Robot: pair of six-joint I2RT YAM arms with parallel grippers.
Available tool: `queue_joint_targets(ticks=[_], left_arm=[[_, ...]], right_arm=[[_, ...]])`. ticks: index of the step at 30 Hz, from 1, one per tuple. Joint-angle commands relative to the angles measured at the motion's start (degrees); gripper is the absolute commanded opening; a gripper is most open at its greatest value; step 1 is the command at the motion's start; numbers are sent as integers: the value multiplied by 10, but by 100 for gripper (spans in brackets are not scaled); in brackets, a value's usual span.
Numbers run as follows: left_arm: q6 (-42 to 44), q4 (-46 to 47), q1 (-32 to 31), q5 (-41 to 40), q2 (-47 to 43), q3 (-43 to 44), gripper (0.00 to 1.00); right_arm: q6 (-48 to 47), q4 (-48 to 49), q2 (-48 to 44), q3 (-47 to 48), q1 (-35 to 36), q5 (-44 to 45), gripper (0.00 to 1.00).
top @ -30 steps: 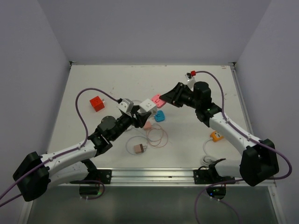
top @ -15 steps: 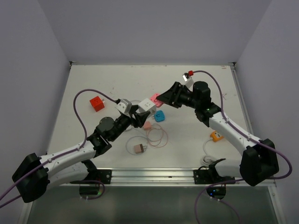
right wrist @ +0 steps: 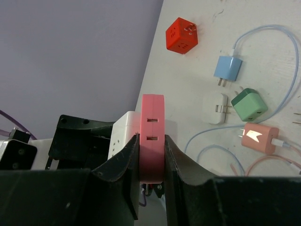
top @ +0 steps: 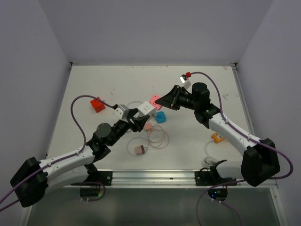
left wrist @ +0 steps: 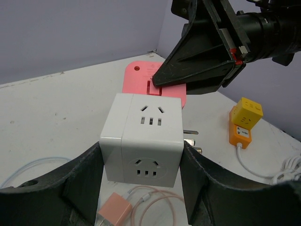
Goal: Pull the plug off the socket
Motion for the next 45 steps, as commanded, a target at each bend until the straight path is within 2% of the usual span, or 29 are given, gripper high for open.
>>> queue_joint_targets(ticks=[1,10,19,23,24,27,29,33,35,42,43,45], left_arm=[[1,67,1,-33,-59,-23,0],[-12,43,-1,-47,-128,-83,0],[-25,-13,-4,-85,-186,-117,0],[-51,-74,-3,-181,-186,-108,0],[-71,-90,-3,-233,-182,-98,0],[-121,-162,5,-311,-168,-77,0],[-150,-222,15,-336,-159,-65,0],[-235,-335,60,-390,-129,-40,1],[-246,-349,76,-394,-124,-39,4],[-279,-367,170,-349,-56,-42,12],[-281,-363,179,-344,-45,-43,13],[-289,-363,200,-330,-14,-42,18]], right_arm=[[-4,12,-20,2,-15,15,0],[25,-8,-37,-10,-48,46,0],[11,-60,-46,-7,-104,84,0],[-60,-116,-9,15,-104,91,0],[-71,-120,1,16,-104,86,0],[-111,-126,44,6,-102,65,0],[-138,-125,84,3,-95,43,1],[-179,-136,154,12,-37,42,3],[-184,-120,178,13,-17,43,3],[-185,-100,248,15,24,62,15],[-186,-101,253,15,24,69,22],[-194,-103,253,13,24,81,30]])
